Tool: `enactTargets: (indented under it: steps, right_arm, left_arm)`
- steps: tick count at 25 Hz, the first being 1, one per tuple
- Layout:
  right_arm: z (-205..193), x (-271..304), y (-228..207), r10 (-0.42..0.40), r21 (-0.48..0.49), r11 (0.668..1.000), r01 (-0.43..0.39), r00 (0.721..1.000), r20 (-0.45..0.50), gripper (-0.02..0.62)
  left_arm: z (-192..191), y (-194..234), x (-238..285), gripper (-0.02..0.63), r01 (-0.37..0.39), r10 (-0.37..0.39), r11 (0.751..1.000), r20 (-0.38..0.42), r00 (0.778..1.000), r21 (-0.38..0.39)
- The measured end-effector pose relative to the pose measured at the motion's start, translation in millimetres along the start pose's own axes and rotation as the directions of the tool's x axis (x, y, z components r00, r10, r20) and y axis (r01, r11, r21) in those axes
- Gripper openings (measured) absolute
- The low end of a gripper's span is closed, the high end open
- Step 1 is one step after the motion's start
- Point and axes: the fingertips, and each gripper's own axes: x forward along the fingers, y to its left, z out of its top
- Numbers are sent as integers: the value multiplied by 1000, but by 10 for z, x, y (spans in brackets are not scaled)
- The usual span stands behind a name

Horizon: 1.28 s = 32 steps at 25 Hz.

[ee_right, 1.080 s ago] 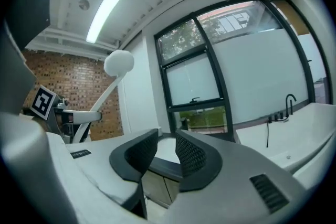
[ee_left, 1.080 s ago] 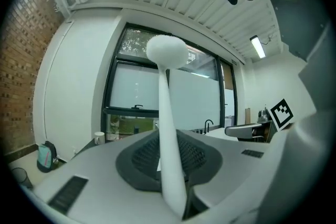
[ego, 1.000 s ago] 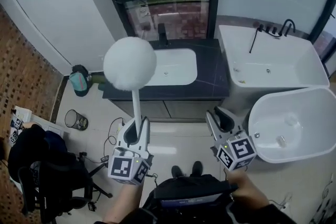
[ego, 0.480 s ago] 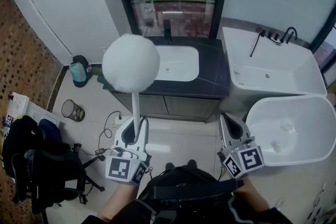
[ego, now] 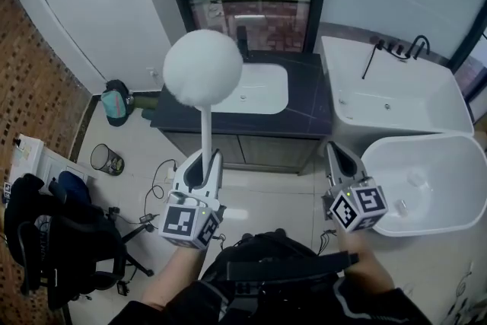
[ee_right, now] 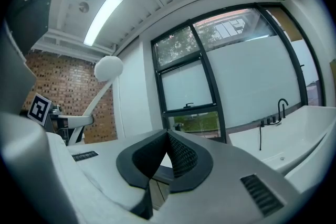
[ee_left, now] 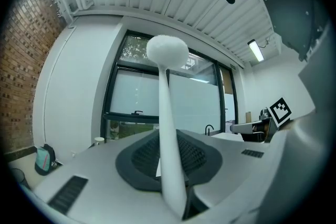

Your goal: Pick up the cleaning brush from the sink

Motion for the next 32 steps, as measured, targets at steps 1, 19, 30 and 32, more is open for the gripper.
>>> enactTargets:
  steps: [1,19,30,32]
  right_arm:
    - [22,67,-39,-2,0,1000,2,1000,1,6]
    - [91,246,10,-34,-11,999,34,999,-17,6]
    - [83,173,88,-38,-18,999,37,999,-23,6]
    - [84,175,114,-37,-22,999,37,999,-24,6]
  left_arm:
    - [20,11,57,64,2,-2,1000,3,1000,6]
    - [104,193,258,64,-48,48,999,26,999,12]
    - [95,192,95,64,-57,57,998,22,998,16]
    - [112,204,71,64,-57,57,998,26,998,16]
